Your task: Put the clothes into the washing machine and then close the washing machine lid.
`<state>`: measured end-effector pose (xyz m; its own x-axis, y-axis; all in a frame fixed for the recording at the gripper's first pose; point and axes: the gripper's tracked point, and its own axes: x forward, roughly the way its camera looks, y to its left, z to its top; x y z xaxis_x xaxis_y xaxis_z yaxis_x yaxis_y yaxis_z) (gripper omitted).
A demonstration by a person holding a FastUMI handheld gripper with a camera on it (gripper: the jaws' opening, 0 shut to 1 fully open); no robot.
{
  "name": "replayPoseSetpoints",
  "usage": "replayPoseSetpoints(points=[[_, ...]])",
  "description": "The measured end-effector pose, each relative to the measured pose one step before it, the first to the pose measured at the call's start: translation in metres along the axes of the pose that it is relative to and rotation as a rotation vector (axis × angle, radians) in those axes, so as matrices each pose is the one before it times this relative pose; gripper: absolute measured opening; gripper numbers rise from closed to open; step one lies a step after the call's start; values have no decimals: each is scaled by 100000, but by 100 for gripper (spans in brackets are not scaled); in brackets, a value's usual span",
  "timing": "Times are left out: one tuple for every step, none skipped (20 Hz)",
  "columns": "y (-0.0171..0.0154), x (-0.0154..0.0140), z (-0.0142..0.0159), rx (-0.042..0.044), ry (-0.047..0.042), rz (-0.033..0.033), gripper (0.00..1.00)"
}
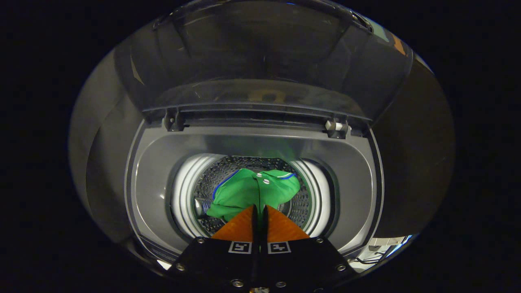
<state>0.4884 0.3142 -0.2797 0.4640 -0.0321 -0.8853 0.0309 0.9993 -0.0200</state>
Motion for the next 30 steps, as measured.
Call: replayPoseSetpoints(points=[[81, 60, 17, -646, 33, 247, 0], [-74, 236, 3, -911, 188, 69, 0], [179, 263, -58, -826, 1546, 1015, 0], [197, 568, -813, -1284, 2743, 462, 20], [-60, -760, -293, -1473, 1077, -1100, 40], [-172, 289, 427, -245, 89, 42, 59], [501, -391, 278, 168, -909, 1948, 79], [220, 94, 206, 579, -1966, 1287, 98], [-45, -265, 269, 410, -737, -542, 98], [-623, -363, -169, -59, 682, -2075, 98], [-578, -509, 81, 462, 189, -2567, 98], [137, -382, 292, 1458, -695, -106, 98], [380, -523, 551, 2160, -1906, 1310, 98], [132, -647, 540, 1722, -1851, 836, 98], [-173, -755, 467, 555, -706, -525, 98], [-406, -902, 439, 196, -1229, -1658, 98], [-356, -856, 764, 100, -2127, -1167, 98], [-125, -855, 632, 312, -2270, -392, 98], [-128, -1074, 869, 751, -2397, -500, 98], [-100, -1033, 853, 1014, -2314, -282, 98], [-7, -1041, 954, 999, -2279, -22, 98], [-7, -954, 915, 701, -2262, 24, 98], [-62, -880, 956, 375, -1832, -274, 98], [-44, -830, 898, 67, -1808, -1005, 98], [-96, -735, 883, -156, -1742, -894, 98], [14, -699, 784, 88, -1655, -381, 98], [161, -677, 865, 413, -1594, 252, 98], [-99, -239, 560, 321, -2239, 307, 98], [107, -538, 806, -45, -1793, -120, 98], [159, -556, 1051, -266, -1636, -474, 98]])
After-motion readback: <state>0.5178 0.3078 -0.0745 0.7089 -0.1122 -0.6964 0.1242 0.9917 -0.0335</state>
